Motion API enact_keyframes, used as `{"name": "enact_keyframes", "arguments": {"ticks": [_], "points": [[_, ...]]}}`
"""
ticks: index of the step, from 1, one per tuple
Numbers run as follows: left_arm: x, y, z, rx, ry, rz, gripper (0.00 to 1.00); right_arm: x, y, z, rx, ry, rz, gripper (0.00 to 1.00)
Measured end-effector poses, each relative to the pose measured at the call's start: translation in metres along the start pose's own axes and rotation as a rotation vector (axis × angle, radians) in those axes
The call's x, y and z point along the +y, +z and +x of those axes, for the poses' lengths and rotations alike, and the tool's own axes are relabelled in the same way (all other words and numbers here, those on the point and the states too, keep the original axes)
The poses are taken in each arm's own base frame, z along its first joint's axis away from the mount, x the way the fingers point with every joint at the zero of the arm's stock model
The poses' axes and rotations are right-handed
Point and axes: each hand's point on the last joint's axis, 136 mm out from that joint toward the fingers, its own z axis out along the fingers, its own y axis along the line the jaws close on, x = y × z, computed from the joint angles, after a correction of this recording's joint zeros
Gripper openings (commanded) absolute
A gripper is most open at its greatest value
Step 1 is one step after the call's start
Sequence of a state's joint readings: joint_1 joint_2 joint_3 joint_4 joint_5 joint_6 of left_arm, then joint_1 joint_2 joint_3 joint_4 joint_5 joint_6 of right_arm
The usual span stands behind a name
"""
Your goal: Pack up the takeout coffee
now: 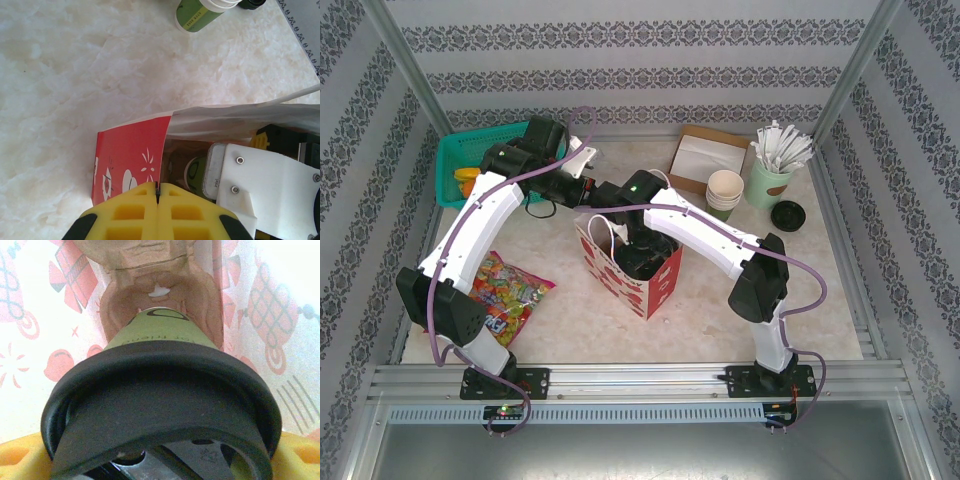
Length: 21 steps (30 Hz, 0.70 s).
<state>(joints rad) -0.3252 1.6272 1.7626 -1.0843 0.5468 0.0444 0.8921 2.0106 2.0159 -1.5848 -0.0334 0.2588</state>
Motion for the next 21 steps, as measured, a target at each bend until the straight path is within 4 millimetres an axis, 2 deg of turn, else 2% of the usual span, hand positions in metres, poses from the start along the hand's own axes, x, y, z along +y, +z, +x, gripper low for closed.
{"name": "enact_keyframes", "arguments": {"ticks": [21], "points": [[0.0001, -0.0001, 0.0, 0.0, 0.0, 0.0, 0.0, -0.0016, 0.0003, -0.0048, -0.021, 0.0, 0.011, 0.68]]}}
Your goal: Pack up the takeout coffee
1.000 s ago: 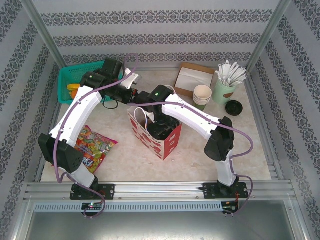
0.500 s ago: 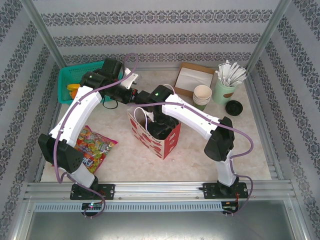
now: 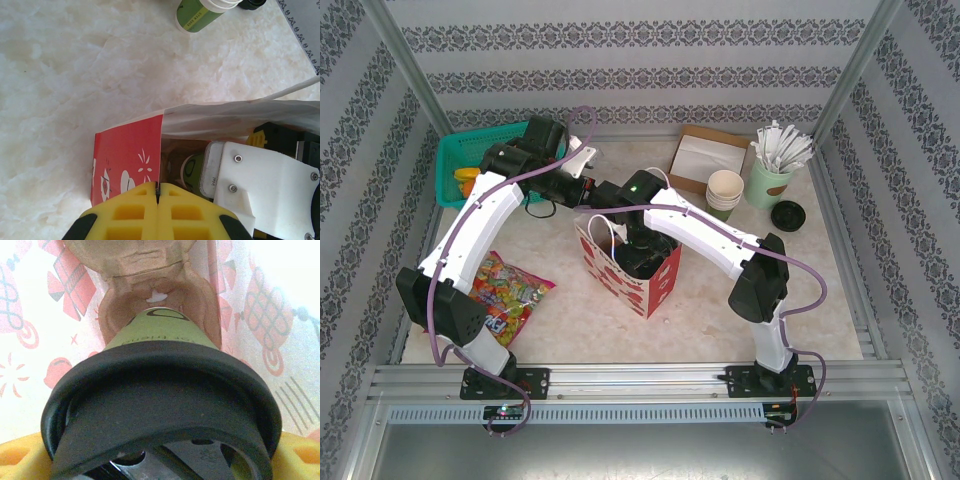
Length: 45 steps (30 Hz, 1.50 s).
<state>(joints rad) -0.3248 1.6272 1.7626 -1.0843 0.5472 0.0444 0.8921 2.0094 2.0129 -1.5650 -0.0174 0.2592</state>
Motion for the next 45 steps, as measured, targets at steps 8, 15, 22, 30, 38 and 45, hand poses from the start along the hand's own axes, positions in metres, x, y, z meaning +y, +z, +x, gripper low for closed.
{"name": "enact_keyframes", "arguments": {"ticks": [8, 15, 22, 30, 38, 45], "points": [[-0.001, 0.0, 0.0, 0.0, 0.0, 0.003, 0.0, -0.001, 0.0, -0.003, -0.012, 0.0, 0.004, 0.68], [0.001, -0.001, 0.0, -0.002, -0.003, 0.001, 0.0, -0.001, 0.0, -0.007, -0.03, 0.0, 0.006, 0.68], [0.001, -0.001, 0.0, -0.003, -0.005, 0.004, 0.0, 0.0, 0.0, -0.01, -0.042, -0.001, 0.007, 0.68], [0.001, -0.001, 0.0, -0.003, -0.005, 0.004, 0.0, -0.001, 0.0, -0.01, -0.047, -0.001, 0.008, 0.68], [0.0, -0.001, 0.0, -0.003, -0.005, 0.008, 0.0, -0.001, 0.0, -0.011, -0.058, 0.0, 0.006, 0.68], [-0.001, -0.001, -0.001, -0.003, -0.005, 0.015, 0.0, 0.0, -0.001, -0.013, -0.071, 0.0, 0.002, 0.68]]}}
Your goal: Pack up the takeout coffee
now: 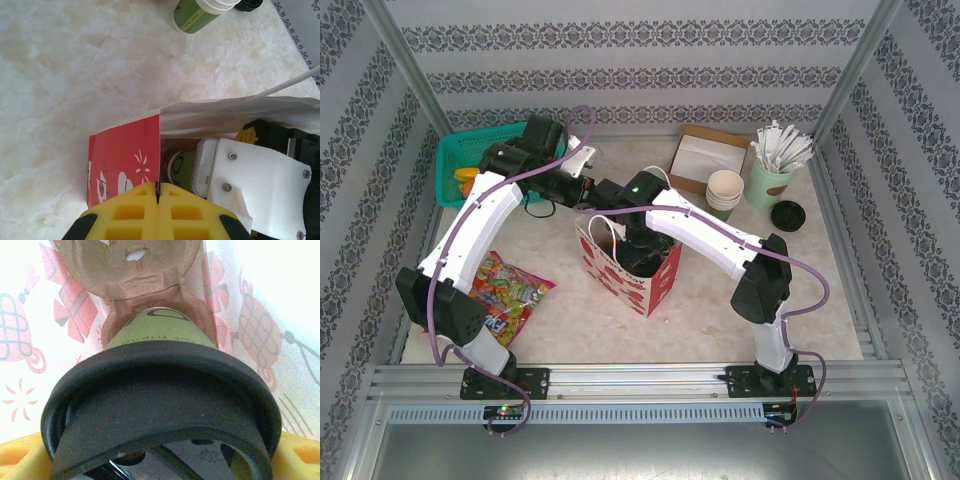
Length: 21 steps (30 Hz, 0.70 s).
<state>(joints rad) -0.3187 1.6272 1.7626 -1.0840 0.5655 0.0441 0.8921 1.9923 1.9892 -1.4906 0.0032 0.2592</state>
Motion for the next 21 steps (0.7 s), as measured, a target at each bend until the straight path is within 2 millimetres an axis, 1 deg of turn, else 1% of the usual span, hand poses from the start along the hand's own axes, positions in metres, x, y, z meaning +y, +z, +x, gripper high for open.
{"name": "enact_keyframes", "arguments": {"ticks": [15, 21], "points": [[-0.0001, 0.0, 0.0, 0.0, 0.0, 0.0, 0.0, 0.0002, 0.0007, -0.0007, -0.002, 0.0, -0.001, 0.68], [0.0, 0.0001, 0.0002, 0.001, 0.0, 0.0, 0.0, -0.0001, 0.0053, 0.0008, 0.004, 0.0, 0.001, 0.68]]}}
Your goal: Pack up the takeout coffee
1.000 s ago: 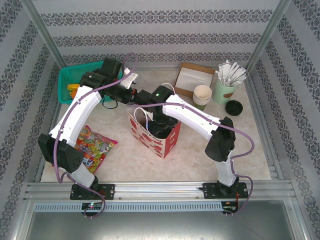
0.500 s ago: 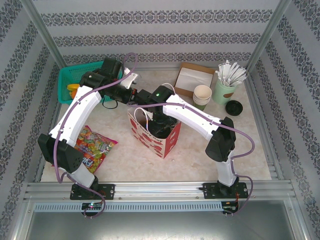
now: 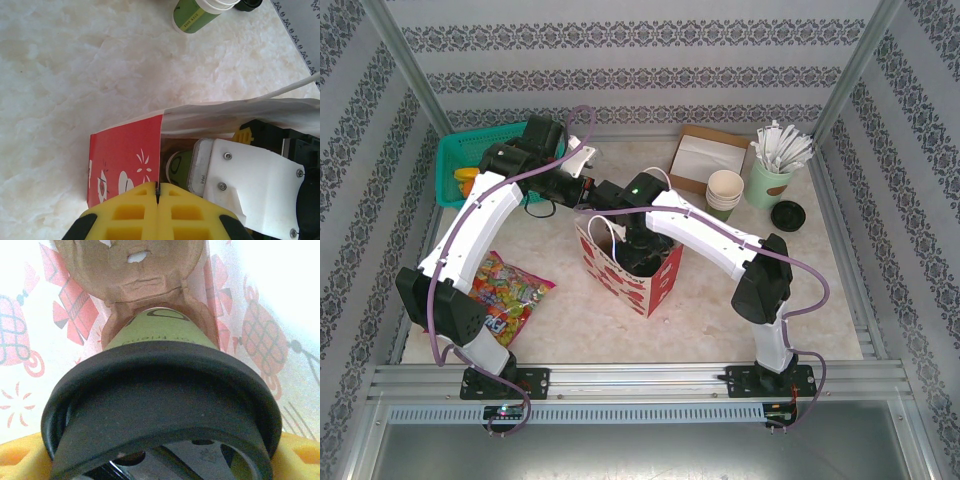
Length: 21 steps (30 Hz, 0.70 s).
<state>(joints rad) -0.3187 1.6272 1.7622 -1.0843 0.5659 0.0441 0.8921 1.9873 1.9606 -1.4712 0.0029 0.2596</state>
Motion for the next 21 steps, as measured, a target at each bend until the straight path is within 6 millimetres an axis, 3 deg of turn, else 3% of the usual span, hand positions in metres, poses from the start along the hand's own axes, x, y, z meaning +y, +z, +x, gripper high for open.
{"name": "enact_keyframes", "arguments": {"ticks": [21], "points": [[0.0, 0.0, 0.0, 0.001, 0.0, 0.003, 0.0, -0.008, 0.013, 0.007, 0.046, 0.026, 0.007, 0.69]]}}
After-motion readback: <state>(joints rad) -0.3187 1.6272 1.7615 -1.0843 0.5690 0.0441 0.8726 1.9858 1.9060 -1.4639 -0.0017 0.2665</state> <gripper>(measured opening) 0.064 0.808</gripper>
